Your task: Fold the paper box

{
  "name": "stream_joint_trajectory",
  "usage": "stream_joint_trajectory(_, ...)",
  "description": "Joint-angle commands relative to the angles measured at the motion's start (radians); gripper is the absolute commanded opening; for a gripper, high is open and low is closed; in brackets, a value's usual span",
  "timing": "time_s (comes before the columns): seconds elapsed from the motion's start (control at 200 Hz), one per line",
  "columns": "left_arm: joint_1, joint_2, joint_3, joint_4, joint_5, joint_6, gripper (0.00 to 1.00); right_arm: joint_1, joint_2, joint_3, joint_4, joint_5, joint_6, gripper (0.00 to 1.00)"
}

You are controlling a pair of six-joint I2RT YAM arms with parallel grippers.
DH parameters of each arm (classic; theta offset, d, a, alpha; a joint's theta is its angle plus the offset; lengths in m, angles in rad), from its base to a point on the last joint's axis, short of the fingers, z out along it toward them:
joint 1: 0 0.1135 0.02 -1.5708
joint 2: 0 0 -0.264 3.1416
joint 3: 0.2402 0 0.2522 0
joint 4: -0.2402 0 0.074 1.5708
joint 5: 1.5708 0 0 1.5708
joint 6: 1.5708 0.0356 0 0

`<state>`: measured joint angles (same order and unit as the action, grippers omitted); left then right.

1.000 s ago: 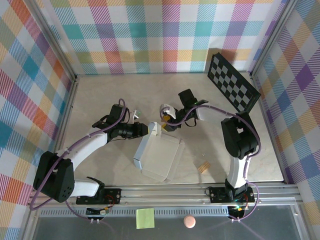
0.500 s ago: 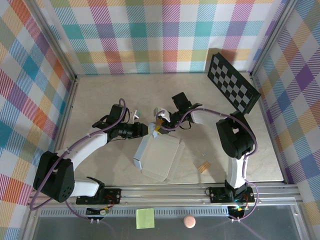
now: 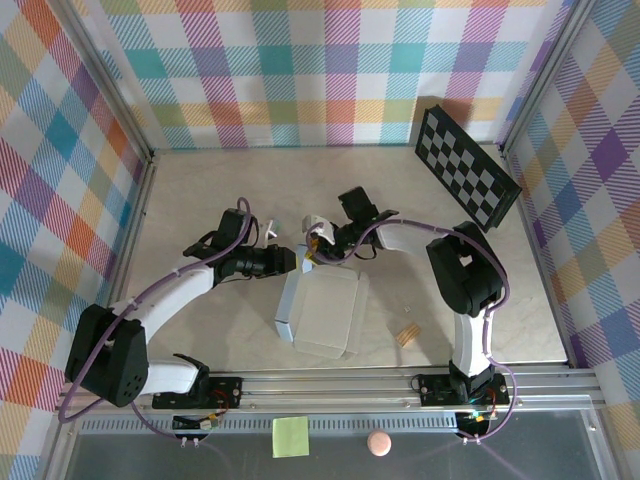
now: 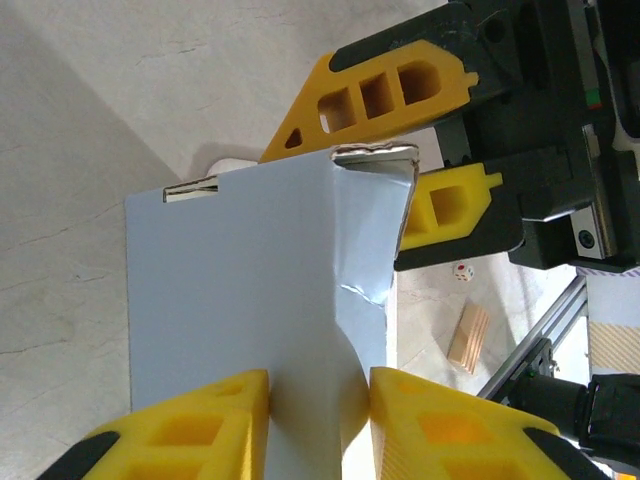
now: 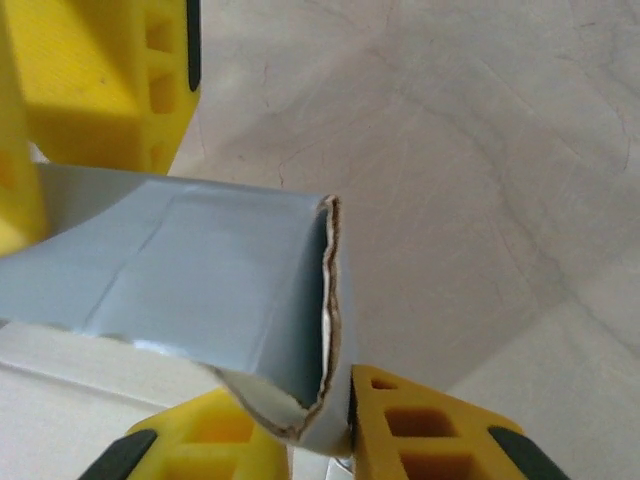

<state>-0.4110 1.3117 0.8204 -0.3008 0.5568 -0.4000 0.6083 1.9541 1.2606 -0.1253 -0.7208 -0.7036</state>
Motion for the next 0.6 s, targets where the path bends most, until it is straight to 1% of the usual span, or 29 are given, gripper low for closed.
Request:
stream_joint_trajectory(0.0, -0.008, -0.03, -0.03, -0.061, -0.04, 0.004, 0.34, 0.018, 0.006, -0.035, 0.04, 0.02, 0.063, 0.17)
stream_joint_trajectory(0.2, -0.008, -0.074, -0.036, -0.068, -0.077, -0.003, 0.4, 0.018, -0.031, -0.081, 0.098, 0.099, 0.13, 0.11)
stream_joint_trajectory(0.39, -0.008, -0.063, -0.037, -0.049, -0.045, -0.018, 0.42, 0.037, -0.093, -0.148, 0.167, 0.217, 0.226, 0.06)
stream_joint_trajectory(0.47, -0.008, -0.053, -0.037, -0.038, -0.024, -0.025, 0.43, 0.058, -0.125, -0.183, 0.209, 0.314, 0.29, 0.02)
stream_joint_trajectory(0.595, -0.017, -0.044, -0.033, -0.042, -0.027, -0.035, 0.43, 0.12, -0.16, -0.237, 0.303, 0.535, 0.422, 0.0)
